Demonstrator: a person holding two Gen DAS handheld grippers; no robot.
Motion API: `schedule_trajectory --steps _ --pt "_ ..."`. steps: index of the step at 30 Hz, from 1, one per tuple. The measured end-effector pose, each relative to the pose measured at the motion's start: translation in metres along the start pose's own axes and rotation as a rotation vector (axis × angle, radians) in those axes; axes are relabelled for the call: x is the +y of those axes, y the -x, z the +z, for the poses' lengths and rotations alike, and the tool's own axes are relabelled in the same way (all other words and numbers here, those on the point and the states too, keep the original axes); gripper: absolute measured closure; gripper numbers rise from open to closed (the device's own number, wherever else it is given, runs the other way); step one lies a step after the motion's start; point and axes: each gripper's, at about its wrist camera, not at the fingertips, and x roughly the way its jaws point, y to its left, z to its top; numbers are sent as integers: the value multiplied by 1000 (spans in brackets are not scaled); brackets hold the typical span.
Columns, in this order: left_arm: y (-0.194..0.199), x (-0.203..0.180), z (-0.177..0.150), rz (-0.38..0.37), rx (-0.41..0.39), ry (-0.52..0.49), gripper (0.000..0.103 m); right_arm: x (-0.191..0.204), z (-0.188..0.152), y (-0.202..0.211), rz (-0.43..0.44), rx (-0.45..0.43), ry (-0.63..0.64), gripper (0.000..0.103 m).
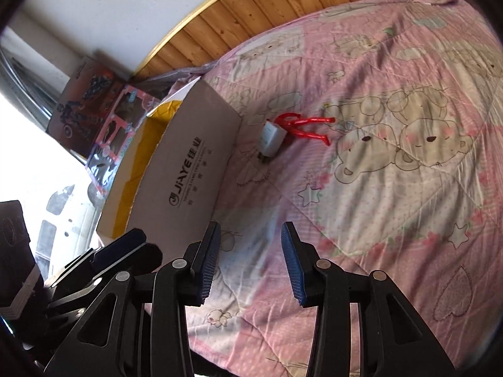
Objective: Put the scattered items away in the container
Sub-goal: 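Withdraw both tools from the box toward the charger and red figure, then grasp the white charger with the left tool while the right tool grasps the red toy figure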
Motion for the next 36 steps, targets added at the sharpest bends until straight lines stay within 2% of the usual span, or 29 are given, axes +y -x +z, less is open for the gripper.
schedule_trajectory --steps 5,7,12,17,20,22,24,26,29,32,36 --pt "-53 -1 26 16 31 20 52 -21 23 -10 -32 6 0 60" --pt "-75 2 38 19 57 30 48 -22 39 -16 -58 14 56 60" --pt "-127 6 61 22 94 30 48 -28 82 -36 -124 44 203 60" --pt "-177 20 74 41 112 81 48 -33 111 -68 -128 104 318 60" --pt "-194 32 75 7 108 139 48 -32 121 -88 -108 134 390 60" --pt "-196 36 74 -12 88 147 53 -31 126 -102 -90 156 425 60" --pt "-193 35 72 12 85 128 53 -31 131 -111 -67 167 437 60" --pt "-186 33 65 40 111 127 54 -31 134 -118 -40 176 454 60" --pt "-169 30 44 37 169 154 54 -22 130 -133 -16 201 520 60" --pt "-155 28 23 66 196 143 54 -13 121 -153 -52 183 608 60" --pt "-151 21 11 99 191 90 53 -18 117 -164 -70 171 597 58"
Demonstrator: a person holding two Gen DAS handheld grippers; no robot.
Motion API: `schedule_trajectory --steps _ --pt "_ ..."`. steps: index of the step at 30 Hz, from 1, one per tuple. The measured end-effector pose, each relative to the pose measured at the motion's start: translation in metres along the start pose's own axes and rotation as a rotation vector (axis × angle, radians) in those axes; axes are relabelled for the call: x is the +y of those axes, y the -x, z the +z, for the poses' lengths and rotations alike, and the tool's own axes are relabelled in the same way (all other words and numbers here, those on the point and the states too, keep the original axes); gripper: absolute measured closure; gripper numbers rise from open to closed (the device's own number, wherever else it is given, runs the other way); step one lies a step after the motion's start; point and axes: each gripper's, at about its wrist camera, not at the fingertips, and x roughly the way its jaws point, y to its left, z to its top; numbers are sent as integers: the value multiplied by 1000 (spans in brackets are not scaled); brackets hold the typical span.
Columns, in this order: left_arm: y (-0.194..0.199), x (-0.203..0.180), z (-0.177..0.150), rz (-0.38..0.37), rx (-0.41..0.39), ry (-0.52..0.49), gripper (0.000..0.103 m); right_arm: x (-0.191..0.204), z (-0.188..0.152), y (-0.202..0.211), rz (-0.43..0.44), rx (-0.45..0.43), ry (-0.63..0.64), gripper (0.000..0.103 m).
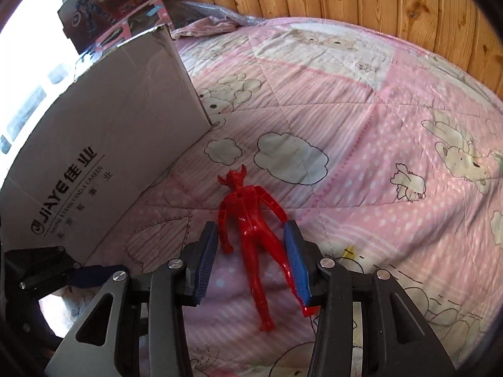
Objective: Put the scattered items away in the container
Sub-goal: 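Grasp the white charger with the left tool while the right tool grasps the red toy figure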
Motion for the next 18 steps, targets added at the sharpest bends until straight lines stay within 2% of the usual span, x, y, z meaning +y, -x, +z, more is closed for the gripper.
schedule_trajectory --steps 2,3,5,8,10,12,15,18 --pt "-1 2 3 5 -10 4 53 0 -1 1 -15 9 -4 59" --pt "-1 1 3 5 -19 1 53 -1 0 2 -23 15 -19 75" --pt "-2 -1 4 15 -25 -21 53 -5 -2 4 -30 30 -61 77" --pt "3 2 3 -8 -19 -6 57 -10 -7 11 -33 45 -100 77" --pt "7 5 -1 -12 -15 6 72 -14 -11 19 -35 51 -132 77" --pt "10 5 -5 -25 -9 13 72 -17 -17 27 -28 66 -164 77" --pt "7 0 -10 -1 -17 -31 71 -14 -25 26 -49 94 -158 75" --pt "6 -3 -13 -27 -45 -55 57 -2 -30 20 -93 54 -69 74"
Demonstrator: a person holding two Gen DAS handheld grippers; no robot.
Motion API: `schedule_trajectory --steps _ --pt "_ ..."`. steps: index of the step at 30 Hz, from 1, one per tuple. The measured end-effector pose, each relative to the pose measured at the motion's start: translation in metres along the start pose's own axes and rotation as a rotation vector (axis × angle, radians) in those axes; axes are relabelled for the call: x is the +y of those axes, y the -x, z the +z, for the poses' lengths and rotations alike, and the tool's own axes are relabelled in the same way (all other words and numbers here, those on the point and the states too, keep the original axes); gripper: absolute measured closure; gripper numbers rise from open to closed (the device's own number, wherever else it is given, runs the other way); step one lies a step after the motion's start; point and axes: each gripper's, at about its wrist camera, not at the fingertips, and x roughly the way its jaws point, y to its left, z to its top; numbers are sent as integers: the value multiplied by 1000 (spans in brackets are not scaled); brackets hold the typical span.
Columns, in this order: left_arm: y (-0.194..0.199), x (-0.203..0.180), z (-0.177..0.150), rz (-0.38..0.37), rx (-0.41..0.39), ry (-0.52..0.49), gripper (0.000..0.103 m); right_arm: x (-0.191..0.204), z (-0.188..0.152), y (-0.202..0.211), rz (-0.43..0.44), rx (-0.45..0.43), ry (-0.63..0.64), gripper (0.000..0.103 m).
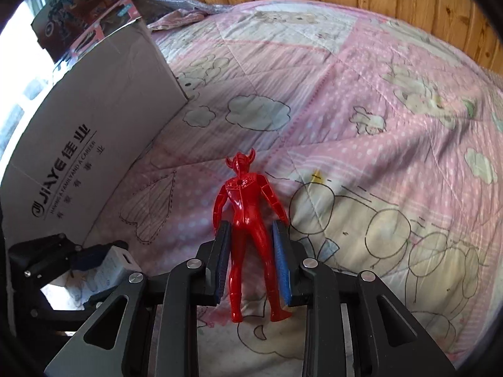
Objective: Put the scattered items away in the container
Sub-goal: 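Grasp the white charger with the left tool while the right tool grasps the red toy figure, then lift the charger and red figure and carry them toward the cardboard box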
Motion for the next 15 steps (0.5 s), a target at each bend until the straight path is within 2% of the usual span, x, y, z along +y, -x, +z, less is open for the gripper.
schedule_trajectory --steps 1,8,9,10,13,15 --pt "0 1 -2 -16 -14 2 53 4 0 -1 -19 -11 26 74" --pt "4 1 -10 -27 -30 -18 52 3 -1 1 -32 -24 -23 77" --pt "5 -1 -12 -9 -30 -36 55 3 -1 3 -34 -22 -40 77" --pt "6 0 -11 6 -30 -38 71 2 -1 5 -26 -20 -61 77" --pt "14 11 -10 -26 -18 29 72 -2 -5 14 16 -24 -126 77" --pt "20 11 -14 -19 -16 31 72 -6 -9 18 43 -26 -173 77"
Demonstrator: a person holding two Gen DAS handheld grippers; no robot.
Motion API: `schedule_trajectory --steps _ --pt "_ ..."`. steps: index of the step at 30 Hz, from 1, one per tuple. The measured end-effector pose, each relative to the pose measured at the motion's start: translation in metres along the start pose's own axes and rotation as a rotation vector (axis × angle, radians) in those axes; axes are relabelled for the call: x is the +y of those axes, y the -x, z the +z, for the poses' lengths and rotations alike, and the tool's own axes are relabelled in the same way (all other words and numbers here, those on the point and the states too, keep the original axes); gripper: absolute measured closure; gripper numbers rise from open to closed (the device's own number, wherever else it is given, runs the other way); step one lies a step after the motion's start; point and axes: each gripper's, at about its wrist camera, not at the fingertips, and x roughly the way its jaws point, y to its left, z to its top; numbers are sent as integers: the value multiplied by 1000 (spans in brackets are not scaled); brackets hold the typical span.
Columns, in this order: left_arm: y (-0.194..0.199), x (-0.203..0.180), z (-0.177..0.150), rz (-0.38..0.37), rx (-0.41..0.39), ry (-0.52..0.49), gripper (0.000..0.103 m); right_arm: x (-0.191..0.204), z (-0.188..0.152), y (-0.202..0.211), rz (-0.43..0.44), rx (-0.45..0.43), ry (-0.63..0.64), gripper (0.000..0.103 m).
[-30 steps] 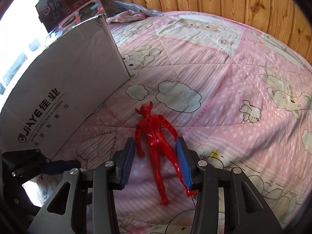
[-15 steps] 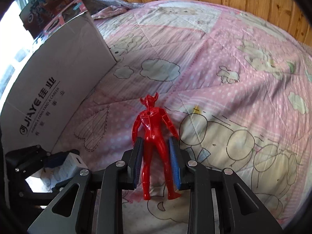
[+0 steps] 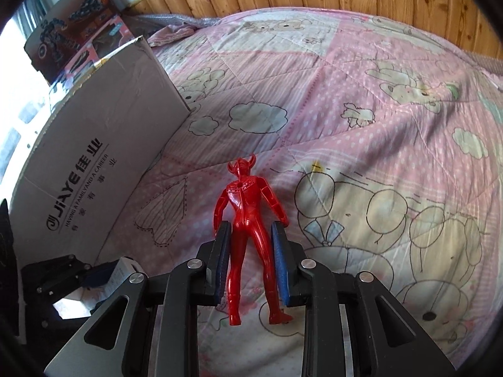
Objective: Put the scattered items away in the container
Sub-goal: 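Lift the charger and red figure and carry them toward the cardboard box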
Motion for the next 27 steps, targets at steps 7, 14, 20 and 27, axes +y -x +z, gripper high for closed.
schedule_trajectory --steps 7,14,20,27 --pt "23 -15 -11 -7 -13 -12 72 -2 -18 15 27 -2 -78 77" --pt "33 -32 -24 -20 0 -29 72 3 -36 33 21 -10 -97 77" --pt "46 -38 -34 -17 0 -50 72 9 -48 47 16 -24 -102 77" --pt "62 -49 -46 -16 -13 -68 72 18 -62 61 3 -34 -96 77"
